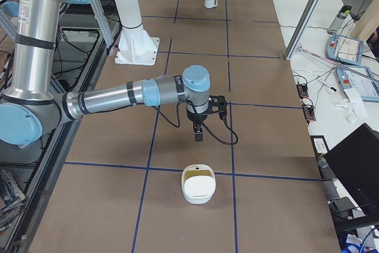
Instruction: Left arm hands cup to right arm to dump lemon
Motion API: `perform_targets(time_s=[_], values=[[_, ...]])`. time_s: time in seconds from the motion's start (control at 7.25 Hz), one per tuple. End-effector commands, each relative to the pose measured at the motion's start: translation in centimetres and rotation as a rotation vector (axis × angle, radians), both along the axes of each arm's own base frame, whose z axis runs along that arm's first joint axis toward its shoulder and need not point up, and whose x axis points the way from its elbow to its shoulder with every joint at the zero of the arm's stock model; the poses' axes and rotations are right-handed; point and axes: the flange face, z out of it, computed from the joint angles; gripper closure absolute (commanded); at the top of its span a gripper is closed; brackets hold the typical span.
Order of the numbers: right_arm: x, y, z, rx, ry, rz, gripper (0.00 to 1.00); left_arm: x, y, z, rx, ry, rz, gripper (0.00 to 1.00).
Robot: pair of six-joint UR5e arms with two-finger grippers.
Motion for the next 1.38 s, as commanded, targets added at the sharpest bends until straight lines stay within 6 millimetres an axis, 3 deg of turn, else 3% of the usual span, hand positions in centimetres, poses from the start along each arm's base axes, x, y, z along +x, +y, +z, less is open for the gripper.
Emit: perform_targets(time_s=[0.0,0.28,0.41,0.69,1.1,1.24], values=[[-0.1,0.3,0.6,-0.012,0.014,-0.012,0.00,-0.3,1.2,-0.4,-0.014,0.005,-0.024,0.00],[0.1,1.5,1.8,-0.033,0.014,-0.013,0.00,-0.2,1.9,0.0,-0.014,0.005,-0.017,0.00],[0.2,2.5,2.6,-0.046,0.016,-0.019,0.00,-0.1,2.1,-0.8,0.004,0.004,-0.017,0.00],[0.8,3.2,3.3,-0.089,-0.090,0.000,0.00,0.0,2.9,-1.3,0.011,0.006,-0.018,0.00],[4.1,3.1,2.2,-0.061,-0.106,0.085,0.00,0.5,2.8,-0.7,0.004,0.005,-0.004,0.00],[4.2,3.1,2.2,-0.058,-0.102,0.087,0.00,1.1,2.7,-0.6,0.001,0.003,0.012,0.00]])
